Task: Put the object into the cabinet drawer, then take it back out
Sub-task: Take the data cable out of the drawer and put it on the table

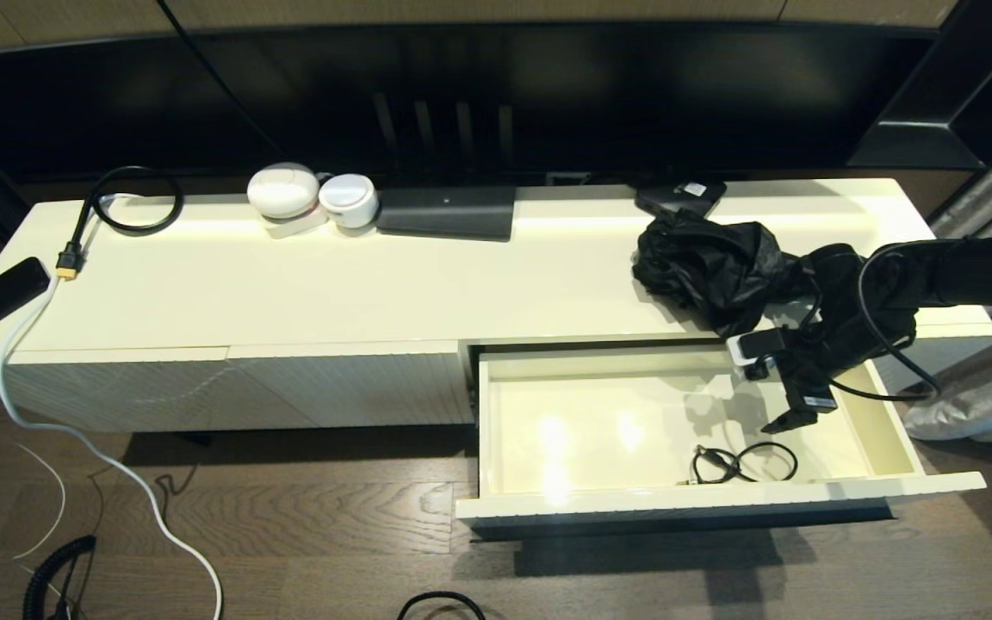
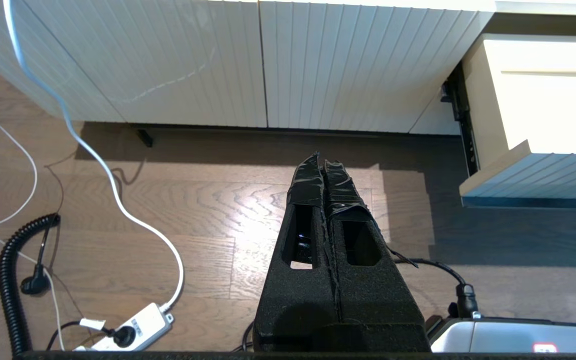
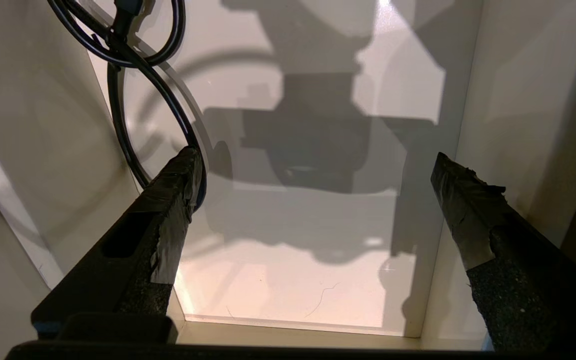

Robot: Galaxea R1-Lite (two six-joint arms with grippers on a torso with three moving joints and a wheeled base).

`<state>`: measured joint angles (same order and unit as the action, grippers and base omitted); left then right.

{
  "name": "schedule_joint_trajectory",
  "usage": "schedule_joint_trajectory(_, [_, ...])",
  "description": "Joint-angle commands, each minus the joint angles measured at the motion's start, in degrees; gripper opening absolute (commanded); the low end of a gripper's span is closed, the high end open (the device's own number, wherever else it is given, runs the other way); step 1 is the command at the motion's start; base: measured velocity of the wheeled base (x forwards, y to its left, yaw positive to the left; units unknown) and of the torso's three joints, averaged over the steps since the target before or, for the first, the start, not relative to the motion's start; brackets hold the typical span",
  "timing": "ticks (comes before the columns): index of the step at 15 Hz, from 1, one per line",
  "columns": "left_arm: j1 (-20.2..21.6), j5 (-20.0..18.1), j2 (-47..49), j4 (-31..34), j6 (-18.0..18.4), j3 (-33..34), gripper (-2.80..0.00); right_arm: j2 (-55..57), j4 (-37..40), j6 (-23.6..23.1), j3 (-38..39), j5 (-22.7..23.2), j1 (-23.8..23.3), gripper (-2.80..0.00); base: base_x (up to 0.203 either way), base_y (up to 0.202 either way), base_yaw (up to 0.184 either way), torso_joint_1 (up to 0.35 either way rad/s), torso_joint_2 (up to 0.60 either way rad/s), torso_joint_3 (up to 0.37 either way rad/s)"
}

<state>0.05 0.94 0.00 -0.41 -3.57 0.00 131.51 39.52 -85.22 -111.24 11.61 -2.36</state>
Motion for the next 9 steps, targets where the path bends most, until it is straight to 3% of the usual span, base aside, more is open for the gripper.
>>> schedule_joint_trajectory(1, [-0.04,0.03,0.01,-0.02,-0.03,0.0,-2.8,-0.2,-0.57,-0.38,0.13,0.0,-0.08,0.0,0.0,0.0,0.0,0.0,0.0,0.0])
schedule_joint_trajectory(9, [0.04,0.03,0.0,-0.02,-0.03,0.0,-2.8,-5.1,3.92,-0.87,0.93,-0.21,-0.18,0.0,0.0,0.0,0.0,0.0,0.0,0.0])
